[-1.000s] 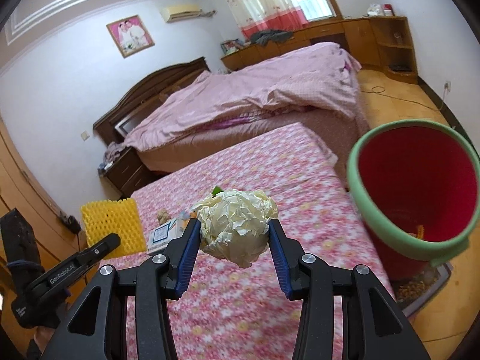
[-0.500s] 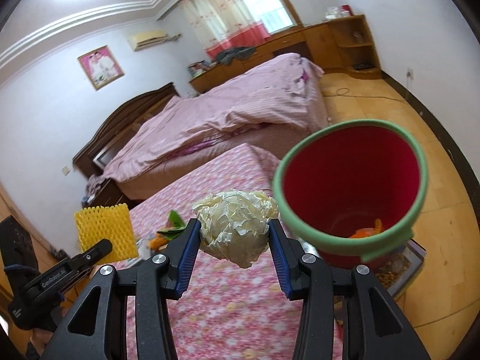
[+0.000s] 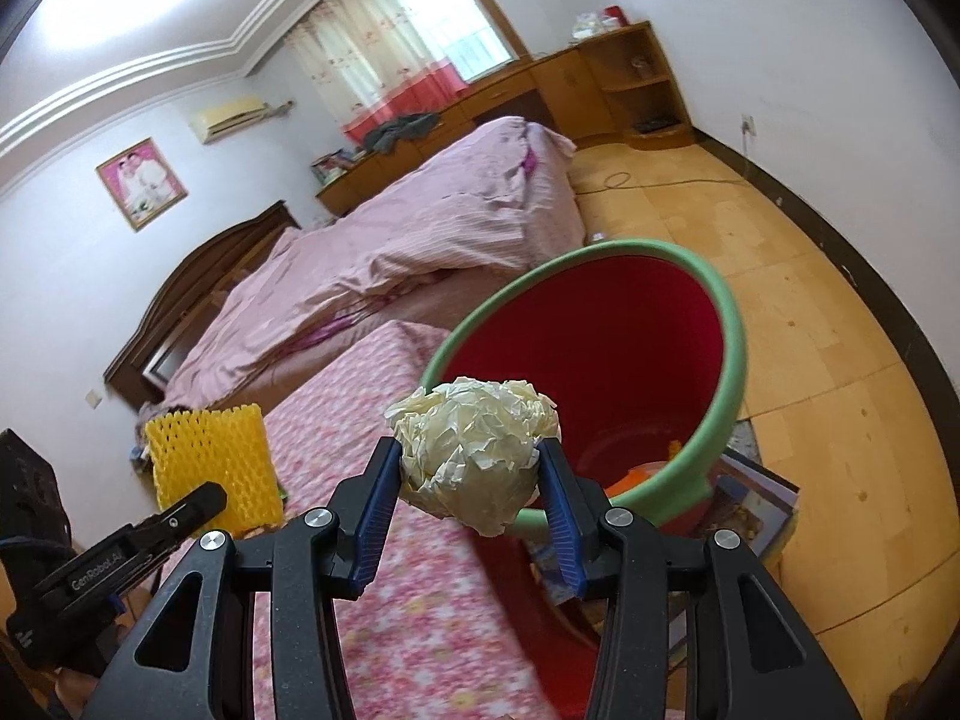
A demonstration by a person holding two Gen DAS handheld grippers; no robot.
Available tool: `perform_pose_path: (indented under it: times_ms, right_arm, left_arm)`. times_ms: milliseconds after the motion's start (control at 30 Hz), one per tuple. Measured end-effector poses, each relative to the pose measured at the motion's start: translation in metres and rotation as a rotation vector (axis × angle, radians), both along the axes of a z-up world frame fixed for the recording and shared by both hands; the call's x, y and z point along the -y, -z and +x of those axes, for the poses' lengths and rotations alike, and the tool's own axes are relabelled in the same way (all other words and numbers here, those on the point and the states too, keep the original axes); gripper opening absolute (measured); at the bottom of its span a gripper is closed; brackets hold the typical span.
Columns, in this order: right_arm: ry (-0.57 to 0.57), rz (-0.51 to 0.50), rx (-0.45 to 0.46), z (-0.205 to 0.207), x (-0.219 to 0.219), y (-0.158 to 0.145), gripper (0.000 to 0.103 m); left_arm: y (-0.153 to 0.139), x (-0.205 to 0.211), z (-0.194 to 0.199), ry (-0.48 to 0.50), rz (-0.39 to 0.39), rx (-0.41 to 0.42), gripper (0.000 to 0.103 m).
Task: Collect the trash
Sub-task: 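Carry both items over the red bucket and open both tools to drop them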
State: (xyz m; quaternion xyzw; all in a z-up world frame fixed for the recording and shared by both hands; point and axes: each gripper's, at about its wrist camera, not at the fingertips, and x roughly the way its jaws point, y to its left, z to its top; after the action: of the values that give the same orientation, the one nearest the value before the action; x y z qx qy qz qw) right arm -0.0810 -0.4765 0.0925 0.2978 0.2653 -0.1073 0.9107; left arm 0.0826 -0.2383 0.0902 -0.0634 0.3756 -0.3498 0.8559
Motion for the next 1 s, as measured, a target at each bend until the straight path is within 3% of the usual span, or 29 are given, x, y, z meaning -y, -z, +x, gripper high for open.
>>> perform_pose_path:
  times_ms: [500, 833, 1000]
  right_arm:
    - [0.078, 0.023, -0.041, 0.001, 0.046, 0.021, 0.049]
    - [0.094, 0.034, -0.042, 0.004, 0.062, 0.030, 0.049]
    - [0.098, 0.045, -0.038, 0.006, 0.065, 0.032, 0.050]
  left_arm:
    - [0.028, 0.095, 0.024, 0.109, 0.049, -0.057, 0.011]
    - [0.054, 0.121, 0.035, 0.128, 0.092, -0.119, 0.011]
    - [0.061, 0.121, 0.040, 0.108, 0.088, -0.152, 0.025]
